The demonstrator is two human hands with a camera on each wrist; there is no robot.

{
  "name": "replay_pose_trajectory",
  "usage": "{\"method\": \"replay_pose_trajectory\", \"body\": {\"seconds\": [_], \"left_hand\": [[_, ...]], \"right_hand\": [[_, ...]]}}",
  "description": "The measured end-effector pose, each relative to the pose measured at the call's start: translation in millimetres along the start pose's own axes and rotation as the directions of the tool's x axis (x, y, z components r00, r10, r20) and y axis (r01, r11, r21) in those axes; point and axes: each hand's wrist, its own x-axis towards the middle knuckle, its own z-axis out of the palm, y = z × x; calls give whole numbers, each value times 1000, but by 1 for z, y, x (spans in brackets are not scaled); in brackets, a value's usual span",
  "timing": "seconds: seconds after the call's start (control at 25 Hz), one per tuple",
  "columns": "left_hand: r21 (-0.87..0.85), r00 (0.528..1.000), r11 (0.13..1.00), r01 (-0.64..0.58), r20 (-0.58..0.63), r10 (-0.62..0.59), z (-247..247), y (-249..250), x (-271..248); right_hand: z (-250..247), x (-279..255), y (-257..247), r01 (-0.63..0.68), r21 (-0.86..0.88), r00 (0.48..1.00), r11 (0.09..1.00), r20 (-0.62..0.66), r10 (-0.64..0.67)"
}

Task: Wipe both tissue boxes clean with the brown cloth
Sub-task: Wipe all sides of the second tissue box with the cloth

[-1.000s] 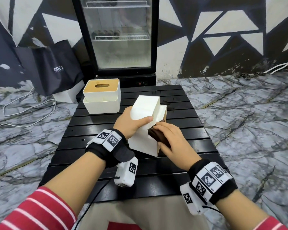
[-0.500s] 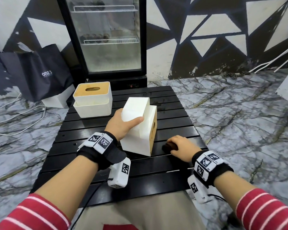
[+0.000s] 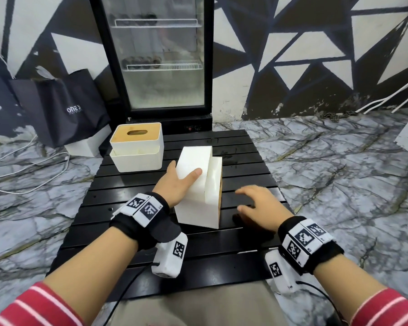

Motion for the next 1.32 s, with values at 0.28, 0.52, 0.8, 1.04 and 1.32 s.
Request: {"method": "replay_pose_trajectory", "body": {"seconds": [0.28,0.52,0.8,1.04,1.32], "left_hand": [[251,989,961,-112,122,84,-27,-8,4],[460,992,879,-123,31,123,-47,-14,-4],[194,980,971,-137,-119,161,-50,-1,-13],[94,972,988,-122,-189,138,-49,-5,-12],[-27,1000,1000,-15,-13,14,-63,-22,-27]], "right_hand": [[-11,-1,-85,317,44,939,947,-153,-307],[-11,-5,-66,231,-22,964,973,-127,-232],[-18,4,-62,122,167,983,978,-159,-95],[-14,9,-79,8,387,972,922,-218,84],[-14,2,-78,4,466,987,885,-145,71]]}}
